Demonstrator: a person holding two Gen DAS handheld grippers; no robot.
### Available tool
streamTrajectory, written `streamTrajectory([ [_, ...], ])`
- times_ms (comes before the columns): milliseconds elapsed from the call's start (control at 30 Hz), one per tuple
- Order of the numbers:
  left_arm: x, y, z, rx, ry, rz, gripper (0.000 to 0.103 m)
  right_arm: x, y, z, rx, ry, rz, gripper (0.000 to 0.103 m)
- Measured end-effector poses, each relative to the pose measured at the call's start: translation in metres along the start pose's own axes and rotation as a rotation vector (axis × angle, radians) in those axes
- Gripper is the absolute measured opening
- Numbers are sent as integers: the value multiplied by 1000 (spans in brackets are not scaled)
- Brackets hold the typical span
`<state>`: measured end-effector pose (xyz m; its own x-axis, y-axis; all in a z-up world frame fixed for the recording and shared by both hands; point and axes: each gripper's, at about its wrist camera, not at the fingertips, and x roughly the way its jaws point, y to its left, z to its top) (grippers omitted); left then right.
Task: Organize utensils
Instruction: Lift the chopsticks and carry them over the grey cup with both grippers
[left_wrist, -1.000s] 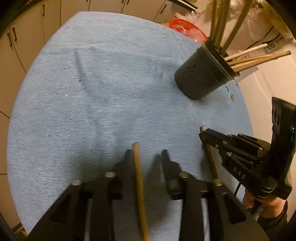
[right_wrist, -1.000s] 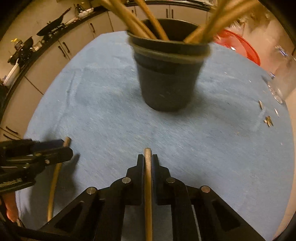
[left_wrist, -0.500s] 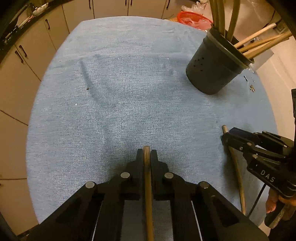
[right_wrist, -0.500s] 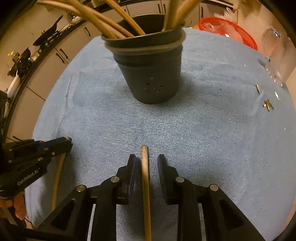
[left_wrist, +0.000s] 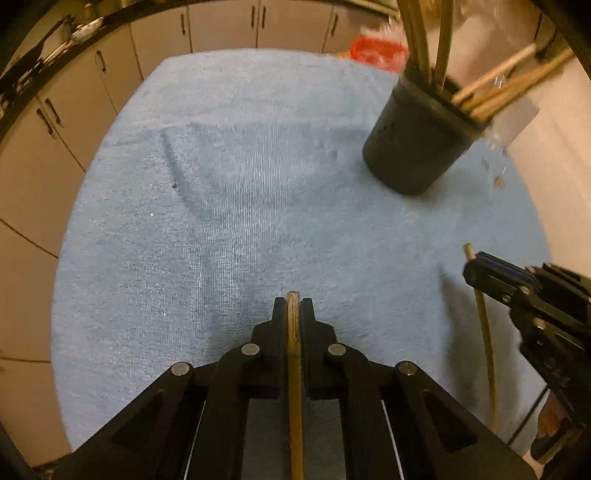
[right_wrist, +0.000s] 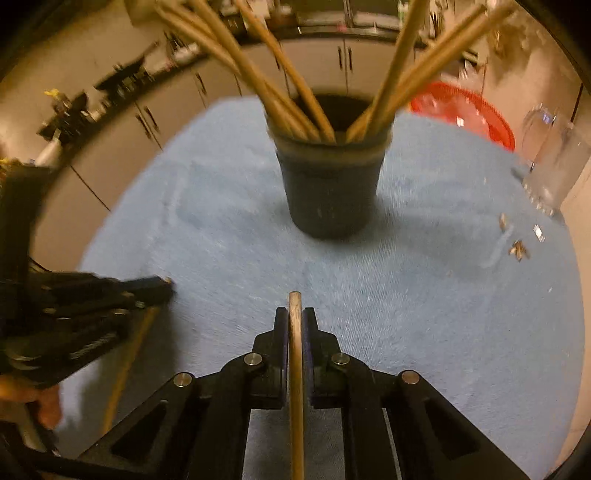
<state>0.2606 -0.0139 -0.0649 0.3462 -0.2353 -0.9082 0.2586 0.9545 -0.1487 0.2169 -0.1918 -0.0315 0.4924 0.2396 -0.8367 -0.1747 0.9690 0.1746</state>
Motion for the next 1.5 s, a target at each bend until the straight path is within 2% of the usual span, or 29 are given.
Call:
streamTrajectory([
  [267, -84, -10, 6, -28, -303, -59, 6, -84, 7, 7, -1, -261, 78, 7],
  [433, -137, -29, 0, 5, -503, -32, 6, -133, 12, 13, -11, -405, 99, 7],
  [733, -188, -47, 11, 1, -700, -54, 6, -183, 18, 20, -21, -539, 86, 7],
  [867, -208, -55, 16, 8, -756, -54, 6, -193, 18, 29, -19, -574, 85, 7],
  [1033, -218, -59, 21, 2, -787, -67, 6, -200, 16, 36, -2, -611, 84, 7],
  [1500, -212, -63, 28, 3, -790, -57, 6, -201, 17, 38, -8, -620, 80, 7],
])
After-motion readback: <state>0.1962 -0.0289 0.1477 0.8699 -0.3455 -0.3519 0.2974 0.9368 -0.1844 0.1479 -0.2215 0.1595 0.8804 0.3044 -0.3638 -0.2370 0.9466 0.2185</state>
